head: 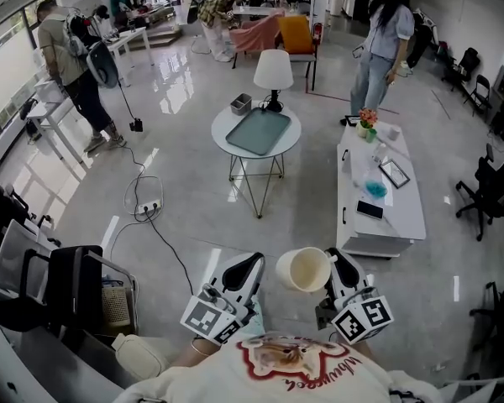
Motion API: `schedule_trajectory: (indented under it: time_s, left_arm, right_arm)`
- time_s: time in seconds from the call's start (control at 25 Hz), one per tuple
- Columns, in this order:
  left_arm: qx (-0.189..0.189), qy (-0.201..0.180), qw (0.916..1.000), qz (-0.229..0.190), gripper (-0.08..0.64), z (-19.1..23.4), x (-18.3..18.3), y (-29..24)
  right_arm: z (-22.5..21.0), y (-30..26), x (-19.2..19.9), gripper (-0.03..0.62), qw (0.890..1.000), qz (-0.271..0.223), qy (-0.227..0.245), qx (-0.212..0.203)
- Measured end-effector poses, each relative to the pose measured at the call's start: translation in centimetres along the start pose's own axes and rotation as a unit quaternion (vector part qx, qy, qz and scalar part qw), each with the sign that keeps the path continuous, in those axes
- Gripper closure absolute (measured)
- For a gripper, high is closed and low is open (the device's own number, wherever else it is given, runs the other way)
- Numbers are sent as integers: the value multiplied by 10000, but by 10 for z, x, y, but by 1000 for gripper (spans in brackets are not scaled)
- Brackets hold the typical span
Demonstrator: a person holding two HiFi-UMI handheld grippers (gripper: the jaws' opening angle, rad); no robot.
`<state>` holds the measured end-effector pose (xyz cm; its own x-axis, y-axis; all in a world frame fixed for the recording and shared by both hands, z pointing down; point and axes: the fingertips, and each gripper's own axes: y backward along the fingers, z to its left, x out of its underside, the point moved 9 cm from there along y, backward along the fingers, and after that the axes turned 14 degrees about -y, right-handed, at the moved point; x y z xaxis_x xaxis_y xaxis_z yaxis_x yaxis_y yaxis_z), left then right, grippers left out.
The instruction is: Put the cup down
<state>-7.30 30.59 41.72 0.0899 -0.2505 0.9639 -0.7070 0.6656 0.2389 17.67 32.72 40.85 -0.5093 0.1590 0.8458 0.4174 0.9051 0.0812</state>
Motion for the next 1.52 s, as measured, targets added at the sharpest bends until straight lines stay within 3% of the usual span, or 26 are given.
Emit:
schedule_trajectory:
  time_s: [0.56,1.52]
  left_arm:
    - [120,36,9999,-106,543,58,17,-56]
    - [367,-120,9991,-169,543,221,47,-161]
  right_arm:
    - [-28,-66,-14,540,9999,-87,-35,132]
    - [-67,-247,-33,540,9991,-364,-116,204]
